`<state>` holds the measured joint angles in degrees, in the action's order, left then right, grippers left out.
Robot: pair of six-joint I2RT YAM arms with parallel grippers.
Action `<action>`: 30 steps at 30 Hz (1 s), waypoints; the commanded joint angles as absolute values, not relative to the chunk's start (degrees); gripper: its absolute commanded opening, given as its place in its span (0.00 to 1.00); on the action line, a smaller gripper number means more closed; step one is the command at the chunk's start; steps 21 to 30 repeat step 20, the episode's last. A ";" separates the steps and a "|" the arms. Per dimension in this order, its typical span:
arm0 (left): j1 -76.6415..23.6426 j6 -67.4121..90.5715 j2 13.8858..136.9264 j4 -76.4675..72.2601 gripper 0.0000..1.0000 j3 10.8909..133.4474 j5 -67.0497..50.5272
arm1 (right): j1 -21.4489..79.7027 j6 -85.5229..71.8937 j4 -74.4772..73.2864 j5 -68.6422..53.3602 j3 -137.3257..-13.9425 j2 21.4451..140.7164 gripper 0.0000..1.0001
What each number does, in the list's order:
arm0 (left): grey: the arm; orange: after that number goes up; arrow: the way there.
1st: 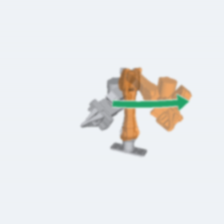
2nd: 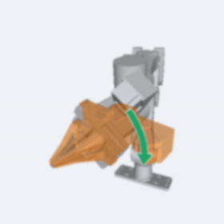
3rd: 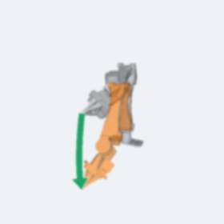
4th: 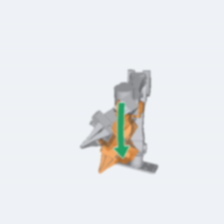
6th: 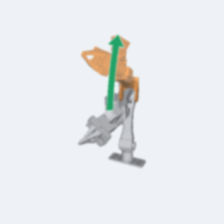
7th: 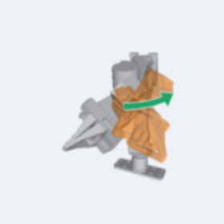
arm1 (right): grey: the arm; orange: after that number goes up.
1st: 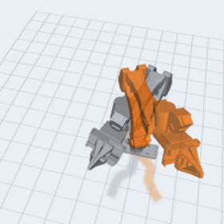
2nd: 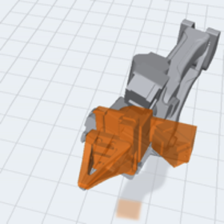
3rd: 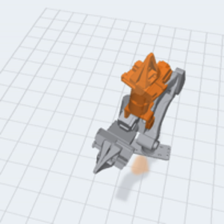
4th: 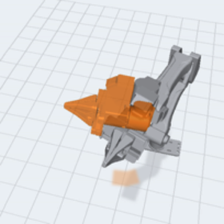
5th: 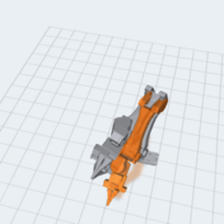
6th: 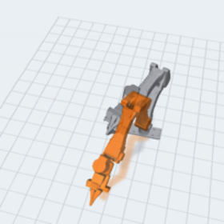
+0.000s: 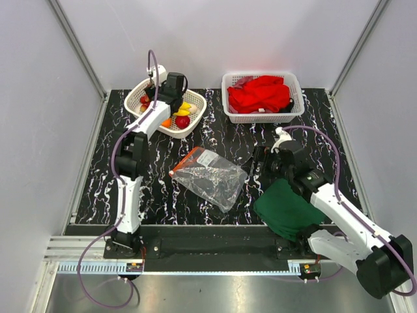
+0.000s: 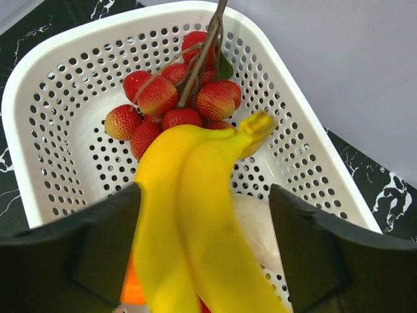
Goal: Open the zip-top bag and remove the fake food
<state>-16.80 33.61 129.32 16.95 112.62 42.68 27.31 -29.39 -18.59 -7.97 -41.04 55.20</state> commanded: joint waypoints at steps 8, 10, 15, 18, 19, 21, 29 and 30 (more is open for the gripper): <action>-23.10 29.52 93.74 14.15 0.99 81.74 31.66 | 27.16 -29.88 -22.14 -7.65 -43.07 55.11 1.00; -27.23 31.54 81.26 13.28 0.99 72.82 27.36 | 27.16 -30.41 -23.20 -6.69 -42.63 54.76 1.00; -38.28 40.51 55.62 6.17 0.99 45.08 11.80 | 27.16 -31.47 -24.34 -9.05 -41.23 53.27 1.00; -43.76 42.54 42.17 -4.43 0.99 33.72 8.36 | 27.16 -31.11 -21.63 -12.99 -38.25 48.97 1.00; -44.55 42.54 38.45 -7.88 0.99 30.53 4.35 | 27.16 -31.64 -21.10 -13.70 -37.71 45.91 1.00; -45.69 42.97 35.19 -10.52 0.99 28.15 2.91 | 27.16 -31.90 -20.75 -14.76 -37.36 44.05 1.00; -45.69 42.97 35.19 -10.52 0.99 28.15 2.91 | 27.16 -31.90 -20.75 -14.76 -37.36 44.05 1.00; -45.69 42.97 35.19 -10.52 0.99 28.15 2.91 | 27.16 -31.90 -20.75 -14.76 -37.36 44.05 1.00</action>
